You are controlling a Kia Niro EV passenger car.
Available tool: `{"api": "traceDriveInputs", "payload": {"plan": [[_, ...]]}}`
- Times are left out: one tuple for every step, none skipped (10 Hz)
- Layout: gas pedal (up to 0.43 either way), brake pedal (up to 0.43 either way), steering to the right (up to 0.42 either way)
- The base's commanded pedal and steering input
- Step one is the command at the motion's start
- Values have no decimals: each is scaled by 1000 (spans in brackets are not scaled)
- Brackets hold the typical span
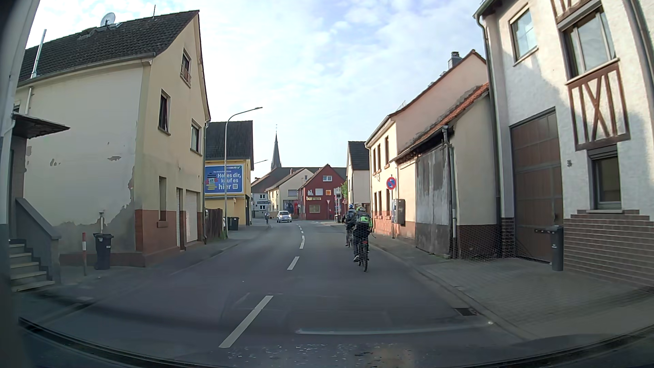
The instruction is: Follow the waypoints while adhering to traffic rules and regulations
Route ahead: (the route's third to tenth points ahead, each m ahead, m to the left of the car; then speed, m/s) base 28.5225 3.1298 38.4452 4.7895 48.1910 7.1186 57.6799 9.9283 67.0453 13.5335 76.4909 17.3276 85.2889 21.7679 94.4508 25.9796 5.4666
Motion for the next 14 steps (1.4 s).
{"api": "traceDriveInputs", "payload": {"plan": [[87, 0, -24], [87, 0, -23], [87, 0, -23], [87, 0, -23], [87, 0, -23], [87, 0, -23], [87, 0, -23], [87, 0, -23], [87, 0, -22], [87, 0, -21], [87, 0, -21], [98, 0, -21], [98, 0, -21], [98, 0, -21]]}}
